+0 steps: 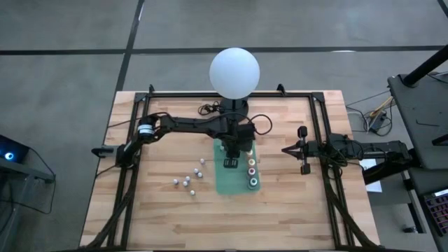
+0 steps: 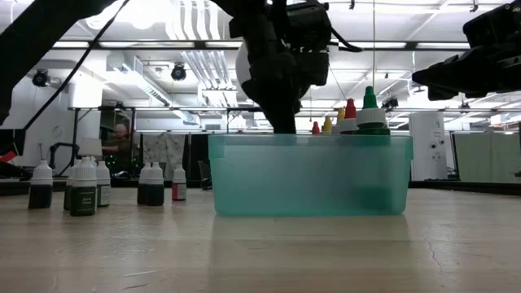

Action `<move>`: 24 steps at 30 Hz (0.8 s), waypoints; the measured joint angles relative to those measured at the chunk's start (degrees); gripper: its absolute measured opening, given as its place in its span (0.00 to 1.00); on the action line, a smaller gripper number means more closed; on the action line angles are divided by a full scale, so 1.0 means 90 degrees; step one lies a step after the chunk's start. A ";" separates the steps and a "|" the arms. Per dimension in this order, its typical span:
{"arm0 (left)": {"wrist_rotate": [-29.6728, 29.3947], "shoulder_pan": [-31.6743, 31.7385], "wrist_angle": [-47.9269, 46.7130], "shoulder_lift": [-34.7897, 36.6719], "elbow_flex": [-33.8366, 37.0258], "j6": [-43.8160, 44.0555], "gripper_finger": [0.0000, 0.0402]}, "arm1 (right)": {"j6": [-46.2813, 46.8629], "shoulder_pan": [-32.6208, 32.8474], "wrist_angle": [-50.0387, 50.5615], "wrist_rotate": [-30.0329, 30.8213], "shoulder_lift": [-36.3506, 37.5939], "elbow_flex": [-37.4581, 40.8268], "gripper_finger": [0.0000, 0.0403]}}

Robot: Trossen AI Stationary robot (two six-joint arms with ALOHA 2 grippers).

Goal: Pick & Place food coloring
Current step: Put the small black food coloring bottle into the green bin

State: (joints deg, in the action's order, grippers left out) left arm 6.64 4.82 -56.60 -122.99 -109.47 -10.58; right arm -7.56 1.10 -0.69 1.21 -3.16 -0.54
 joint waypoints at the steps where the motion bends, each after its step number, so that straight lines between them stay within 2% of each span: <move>1: 0.0002 0.0000 -0.0002 -0.0009 0.0000 0.0011 0.11 | -0.0014 0.0000 0.0000 -0.0002 0.0000 0.0000 0.02; 24: -0.0009 -0.0026 0.0101 -0.0454 -0.0002 -0.0397 0.11 | -0.0012 -0.0002 0.0000 0.0000 0.0000 0.0000 0.02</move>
State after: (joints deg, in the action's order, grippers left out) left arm 6.56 4.59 -55.69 -127.08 -109.49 -14.15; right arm -7.67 1.08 -0.69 1.21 -3.16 -0.54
